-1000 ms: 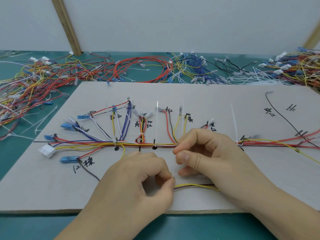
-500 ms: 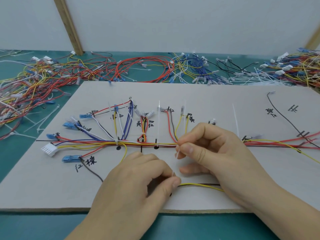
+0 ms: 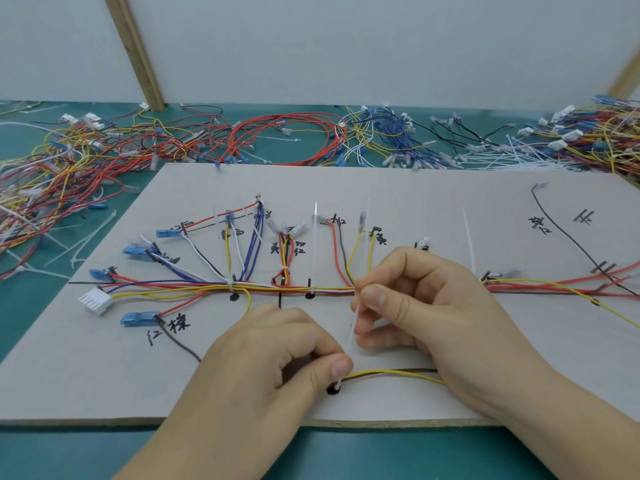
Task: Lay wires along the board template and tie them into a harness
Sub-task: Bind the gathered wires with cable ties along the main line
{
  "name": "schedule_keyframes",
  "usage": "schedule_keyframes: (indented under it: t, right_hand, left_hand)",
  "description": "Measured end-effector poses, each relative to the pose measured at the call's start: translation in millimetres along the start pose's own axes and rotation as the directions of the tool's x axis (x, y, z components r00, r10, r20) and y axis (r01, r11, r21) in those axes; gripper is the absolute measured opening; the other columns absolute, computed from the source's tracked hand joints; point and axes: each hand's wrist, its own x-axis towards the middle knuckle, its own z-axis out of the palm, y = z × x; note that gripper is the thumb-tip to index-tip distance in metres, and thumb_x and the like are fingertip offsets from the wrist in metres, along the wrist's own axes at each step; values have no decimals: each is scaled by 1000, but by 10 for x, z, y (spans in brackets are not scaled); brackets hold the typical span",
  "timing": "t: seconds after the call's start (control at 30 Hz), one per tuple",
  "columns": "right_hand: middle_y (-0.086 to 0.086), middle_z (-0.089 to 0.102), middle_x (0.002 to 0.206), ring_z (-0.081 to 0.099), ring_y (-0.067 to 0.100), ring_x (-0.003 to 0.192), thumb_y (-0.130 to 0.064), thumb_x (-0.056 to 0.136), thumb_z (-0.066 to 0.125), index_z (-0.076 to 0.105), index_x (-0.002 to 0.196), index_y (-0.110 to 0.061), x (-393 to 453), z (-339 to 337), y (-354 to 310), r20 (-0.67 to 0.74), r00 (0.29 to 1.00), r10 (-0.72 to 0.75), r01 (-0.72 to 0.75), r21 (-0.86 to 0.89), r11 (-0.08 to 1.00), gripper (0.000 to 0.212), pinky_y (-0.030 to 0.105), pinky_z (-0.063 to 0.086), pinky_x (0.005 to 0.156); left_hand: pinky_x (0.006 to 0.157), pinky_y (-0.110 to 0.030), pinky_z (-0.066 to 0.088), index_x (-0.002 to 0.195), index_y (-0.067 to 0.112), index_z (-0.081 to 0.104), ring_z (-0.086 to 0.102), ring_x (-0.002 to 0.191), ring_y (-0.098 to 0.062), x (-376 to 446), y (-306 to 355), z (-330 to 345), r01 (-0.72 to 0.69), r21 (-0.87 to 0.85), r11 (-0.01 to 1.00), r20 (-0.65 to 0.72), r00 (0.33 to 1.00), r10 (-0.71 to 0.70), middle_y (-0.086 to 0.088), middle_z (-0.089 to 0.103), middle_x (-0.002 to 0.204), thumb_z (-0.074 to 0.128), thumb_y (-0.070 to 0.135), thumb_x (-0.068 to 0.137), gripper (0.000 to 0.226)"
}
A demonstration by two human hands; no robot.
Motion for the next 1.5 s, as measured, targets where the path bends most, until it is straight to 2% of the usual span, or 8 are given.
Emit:
schedule_keyframes:
  t: [0.1, 0.23, 0.37, 0.63, 0.8, 1.07, 1.33, 1.5]
  right_hand:
    - [0, 64, 61, 63, 11, 55, -21, 64, 62, 67, 63, -26, -1, 11, -14, -9, 1000, 12, -12, 13, 1000, 8, 23, 53, 52]
    - [-1, 62, 61, 61, 10, 54, -11, 77, 58, 64, 60, -25, 14, 1, -22, -34, 999, 31, -30, 41, 999, 23, 25, 53, 49]
    - [1, 61, 62, 60, 9, 54, -2, 85, 53, 62, 60, -20, 14, -1, -28, -70, 996, 47, -42, 71, 997, 31, 26, 53, 47]
    - [1, 57, 57, 56, 7, 52, 2, 86, 51, 57, 66, -10, 18, 2, 8, -165, 983, 78, -60, 112, 992, 24, 24, 51, 45]
    - [1, 61, 59, 58, 10, 54, -17, 70, 67, 68, 66, -21, 35, -28, -34, -20, 998, 68, -66, 67, 996, 6, 23, 52, 53]
    - [1, 73, 76, 64, 6, 65, -21, 72, 65, 67, 100, -24, -10, -64, -21, 118, 992, 48, -36, -98, 995, 28, 15, 49, 59]
    - [-1, 70, 68, 65, 4, 67, -11, 73, 64, 68, 71, -16, -22, -40, -51, 234, 970, 66, -27, -165, 986, 7, 10, 47, 63]
    - [-5, 64, 64, 59, 1, 64, -12, 76, 54, 56, 73, -17, -25, 2, -37, 217, 975, 45, 2, -210, 978, 7, 8, 43, 61]
  left_hand:
    - [70, -7, 33, 85, 42, 58, 48, 82, 2, 1, -7, -3, -1, -3, 1000, -5, 1000, 0, 20, 60, 84, 41, 61, 66, 33]
    - [71, -6, 32, 61, 39, 59, 46, 83, 4, 0, -28, 12, -12, 22, 1000, 6, 1000, 12, 22, 59, 84, 41, 63, 64, 30]
    - [72, -5, 31, 85, 45, 56, 45, 85, 5, 3, -31, 18, -37, 21, 999, -3, 999, 37, 24, 56, 90, 41, 64, 63, 32]
    - [71, -7, 33, 86, 40, 53, 45, 79, 6, 26, -32, -33, -79, 65, 995, 55, 996, 75, 21, 55, 89, 43, 59, 67, 28]
    - [46, -15, 40, 65, 32, 57, 42, 64, 4, -50, 38, 2, -83, 284, 955, -38, 994, 98, 21, 53, 66, 45, 51, 72, 24]
    - [53, -16, 35, 60, 29, 58, 38, 62, -2, -103, 70, 125, -41, 309, 950, -187, 977, 103, 18, 50, 56, 46, 45, 73, 24]
    - [55, -14, 35, 62, 32, 61, 39, 64, 1, -103, 36, 96, -87, 268, 959, -129, 984, 125, 19, 53, 62, 48, 46, 73, 22]
    - [58, -10, 36, 64, 35, 61, 40, 65, 4, -90, 16, 40, -115, 228, 967, -77, 988, 136, 21, 52, 64, 49, 46, 72, 18]
